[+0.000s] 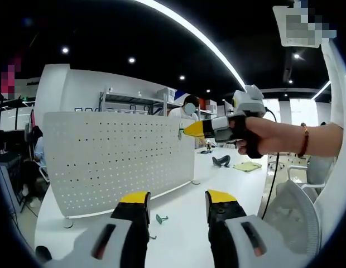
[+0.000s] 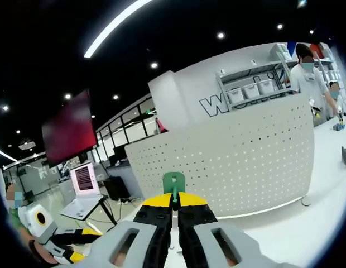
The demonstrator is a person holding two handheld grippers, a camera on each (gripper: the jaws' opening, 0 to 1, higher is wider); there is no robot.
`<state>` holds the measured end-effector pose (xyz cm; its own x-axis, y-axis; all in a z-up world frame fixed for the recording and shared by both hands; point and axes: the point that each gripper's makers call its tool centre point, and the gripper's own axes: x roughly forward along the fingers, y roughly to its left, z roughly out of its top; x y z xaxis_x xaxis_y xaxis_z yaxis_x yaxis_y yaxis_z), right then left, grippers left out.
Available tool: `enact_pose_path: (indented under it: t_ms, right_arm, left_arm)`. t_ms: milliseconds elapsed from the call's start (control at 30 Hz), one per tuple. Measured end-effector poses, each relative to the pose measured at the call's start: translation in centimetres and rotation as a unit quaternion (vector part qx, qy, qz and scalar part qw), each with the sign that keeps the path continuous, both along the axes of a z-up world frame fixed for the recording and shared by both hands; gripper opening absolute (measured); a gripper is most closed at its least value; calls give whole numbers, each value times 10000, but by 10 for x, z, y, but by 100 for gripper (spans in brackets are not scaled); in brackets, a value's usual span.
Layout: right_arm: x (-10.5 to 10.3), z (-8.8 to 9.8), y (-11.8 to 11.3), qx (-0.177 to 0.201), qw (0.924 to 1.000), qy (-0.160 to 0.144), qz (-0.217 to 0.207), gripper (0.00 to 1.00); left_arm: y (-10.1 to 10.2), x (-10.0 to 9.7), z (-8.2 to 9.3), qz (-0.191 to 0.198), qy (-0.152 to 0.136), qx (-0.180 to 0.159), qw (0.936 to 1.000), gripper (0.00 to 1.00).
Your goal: Insert the hook assembly into the mounting plate slot until the hook locks in place.
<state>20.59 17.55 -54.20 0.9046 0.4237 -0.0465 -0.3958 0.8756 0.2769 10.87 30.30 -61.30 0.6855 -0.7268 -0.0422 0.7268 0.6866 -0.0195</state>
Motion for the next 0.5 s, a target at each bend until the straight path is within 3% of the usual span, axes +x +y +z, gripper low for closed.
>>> enact_pose_path:
  t_ms: [267, 500]
  right_arm:
    - [20, 11, -6, -487, 9981, -248, -280, 1]
    - [34, 16, -2, -595, 9970, -340, -367, 1]
  left_arm:
    - [1, 5, 0, -14, -28, 41, 10000, 46]
    - [1, 3, -6, -73, 48, 75, 9999, 48]
